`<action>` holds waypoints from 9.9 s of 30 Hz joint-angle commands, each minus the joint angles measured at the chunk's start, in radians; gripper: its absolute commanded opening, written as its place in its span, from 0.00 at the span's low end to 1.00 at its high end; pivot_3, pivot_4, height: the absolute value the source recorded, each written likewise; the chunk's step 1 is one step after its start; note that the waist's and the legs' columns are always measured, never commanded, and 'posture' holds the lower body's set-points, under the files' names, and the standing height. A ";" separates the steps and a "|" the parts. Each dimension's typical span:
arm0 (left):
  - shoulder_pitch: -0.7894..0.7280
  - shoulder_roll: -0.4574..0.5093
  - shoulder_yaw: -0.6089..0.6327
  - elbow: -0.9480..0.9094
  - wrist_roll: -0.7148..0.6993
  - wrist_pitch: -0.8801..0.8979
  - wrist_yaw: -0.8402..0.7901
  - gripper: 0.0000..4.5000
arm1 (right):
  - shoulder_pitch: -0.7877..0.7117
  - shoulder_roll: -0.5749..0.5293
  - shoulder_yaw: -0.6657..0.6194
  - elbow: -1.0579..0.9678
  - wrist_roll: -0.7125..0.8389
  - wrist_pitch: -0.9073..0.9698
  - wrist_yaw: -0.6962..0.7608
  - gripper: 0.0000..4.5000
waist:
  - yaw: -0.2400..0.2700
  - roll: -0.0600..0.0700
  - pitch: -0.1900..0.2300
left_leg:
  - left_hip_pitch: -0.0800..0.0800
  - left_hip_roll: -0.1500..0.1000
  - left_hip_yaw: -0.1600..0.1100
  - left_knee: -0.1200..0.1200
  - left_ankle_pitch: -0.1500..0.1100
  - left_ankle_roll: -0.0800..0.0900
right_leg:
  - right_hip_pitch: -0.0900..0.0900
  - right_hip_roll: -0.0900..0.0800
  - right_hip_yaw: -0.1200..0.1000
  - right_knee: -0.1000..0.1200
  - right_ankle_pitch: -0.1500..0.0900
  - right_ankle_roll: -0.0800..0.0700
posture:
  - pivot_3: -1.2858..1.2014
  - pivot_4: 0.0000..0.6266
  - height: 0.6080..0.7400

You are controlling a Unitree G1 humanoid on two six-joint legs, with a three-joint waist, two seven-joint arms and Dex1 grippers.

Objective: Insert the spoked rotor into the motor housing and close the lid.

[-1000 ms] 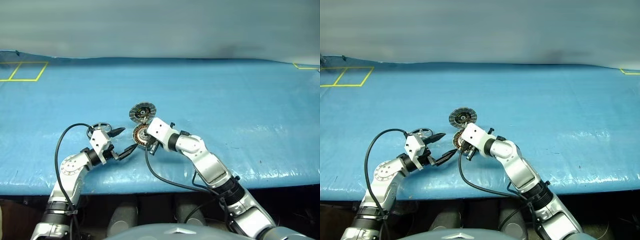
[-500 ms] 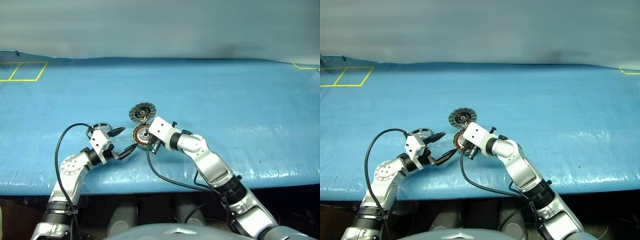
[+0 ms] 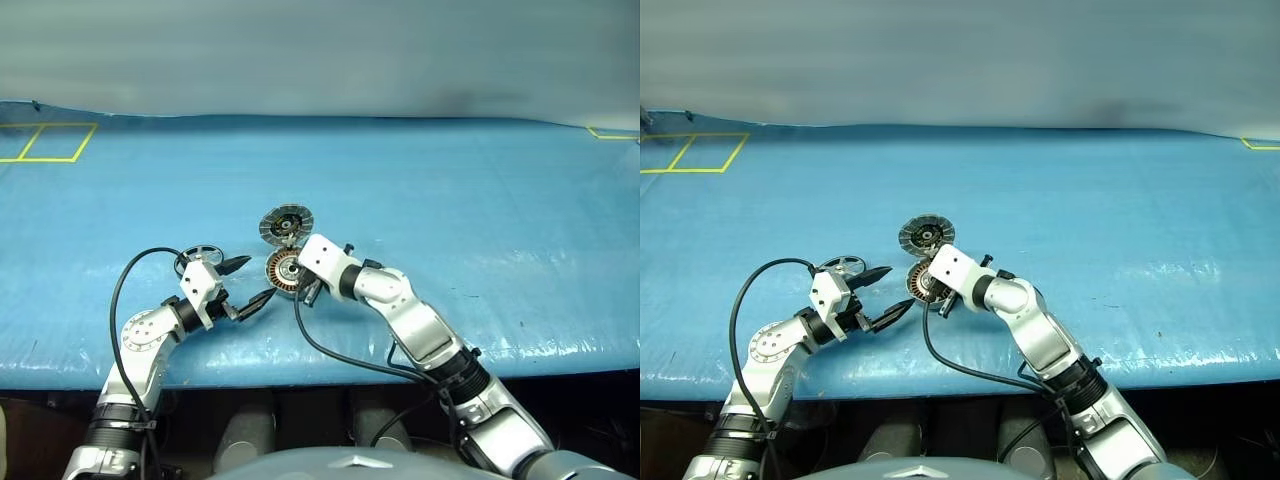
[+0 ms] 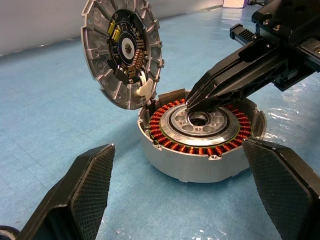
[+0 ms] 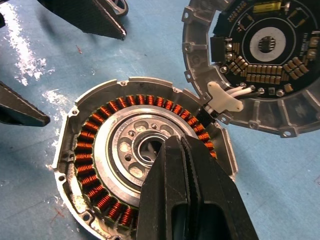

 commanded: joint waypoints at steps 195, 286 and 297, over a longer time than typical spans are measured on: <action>0.054 0.037 -0.001 -0.066 -0.050 0.101 -0.039 0.70 | 0.029 0.059 0.032 -0.074 0.002 0.057 -0.042 0.00 | -0.006 0.000 0.000 | 0.000 0.001 0.000 0.000 0.000 0.000 | 0.000 0.001 0.000 0.001 -0.001 -0.001 | 0.52 0.24 1.00; 0.006 0.043 0.013 -0.074 -0.058 0.123 -0.058 0.99 | 0.025 0.094 0.041 -0.184 0.087 0.135 -0.018 0.00 | -0.002 0.000 0.000 | 0.000 0.000 0.000 0.000 0.000 0.000 | -0.001 0.001 0.000 0.001 -0.001 -0.001 | 0.52 0.24 1.00; 0.015 0.069 0.039 -0.124 -0.159 0.195 -0.109 0.99 | 0.023 0.086 0.038 -0.149 0.079 0.120 -0.029 0.00 | -0.003 0.000 0.000 | 0.000 0.001 0.000 0.000 0.000 0.000 | -0.001 0.001 0.000 0.001 -0.001 -0.001 | 0.52 0.24 1.00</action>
